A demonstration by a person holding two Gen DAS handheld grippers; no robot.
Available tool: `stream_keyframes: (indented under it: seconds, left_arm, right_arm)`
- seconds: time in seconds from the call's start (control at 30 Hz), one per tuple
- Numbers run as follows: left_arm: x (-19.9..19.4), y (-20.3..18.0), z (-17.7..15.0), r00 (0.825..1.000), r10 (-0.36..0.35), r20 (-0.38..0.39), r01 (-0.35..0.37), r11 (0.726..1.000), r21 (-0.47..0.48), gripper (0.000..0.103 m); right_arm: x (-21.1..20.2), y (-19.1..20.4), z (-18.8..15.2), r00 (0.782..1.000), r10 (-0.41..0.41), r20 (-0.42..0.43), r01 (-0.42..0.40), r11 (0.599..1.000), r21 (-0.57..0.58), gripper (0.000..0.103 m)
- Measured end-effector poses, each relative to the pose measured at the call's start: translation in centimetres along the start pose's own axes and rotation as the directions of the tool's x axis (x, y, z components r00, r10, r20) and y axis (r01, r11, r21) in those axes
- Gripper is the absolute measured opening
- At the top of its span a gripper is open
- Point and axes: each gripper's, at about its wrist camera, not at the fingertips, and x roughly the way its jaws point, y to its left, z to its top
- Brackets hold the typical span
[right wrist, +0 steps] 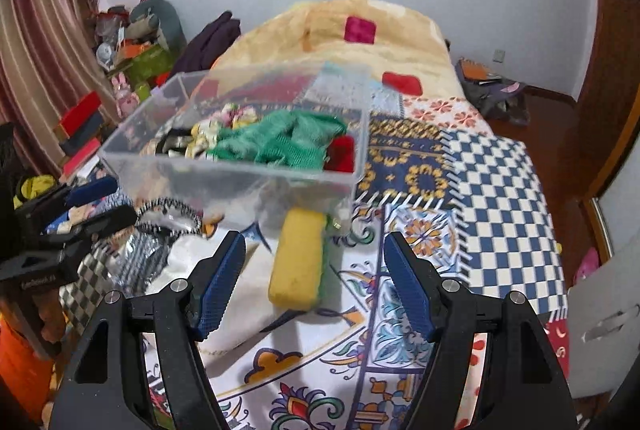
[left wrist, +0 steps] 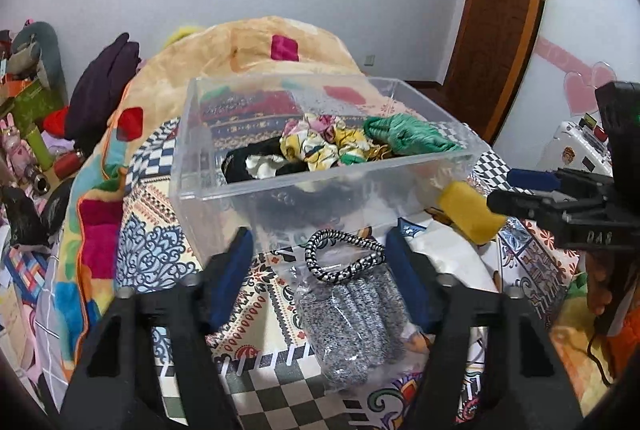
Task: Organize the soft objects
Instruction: 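Grasp the yellow sponge with the right gripper while the left grasps the braided cord, then carry the sponge and braided cord into the clear box and open both grippers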
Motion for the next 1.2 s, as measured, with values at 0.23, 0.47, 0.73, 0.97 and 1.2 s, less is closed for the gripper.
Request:
stream_keyframes:
  seconds: [0.23,0.47,0.73,0.97,1.2]
  left_arm:
    - [1.7,0.5,-0.2,0.999,-0.022,-0.049,0.021,1.000,-0.022,0.038]
    - [2.2,0.8,-0.1,0.996,-0.034,-0.077,0.031,0.999,-0.041,0.026]
    - [2.7,0.6,-0.3,0.994,-0.028,-0.102,0.025,0.999,-0.030,0.007]
    - [0.3,0.0,-0.6,0.999,-0.018,-0.036,0.018,1.000,0.004,0.006]
    - [-3.4,-0.9,0.7,0.998,-0.017,0.067,0.015,1.000,0.025,0.006]
  right_arm:
    - [1.5,0.4,-0.7,0.999,0.024,-0.048,-0.025,1.000,-0.015,0.048]
    - [2.0,0.5,-1.2,0.997,0.044,-0.070,-0.046,0.999,-0.022,0.029]
    - [0.6,1.0,-1.0,0.998,0.048,-0.027,-0.049,0.997,-0.052,0.027]
    - [-1.2,2.9,-0.5,0.998,0.061,0.020,-0.058,0.991,-0.117,0.027]
    - [-3.0,4.4,0.8,0.992,0.095,0.086,-0.081,0.985,-0.152,0.027]
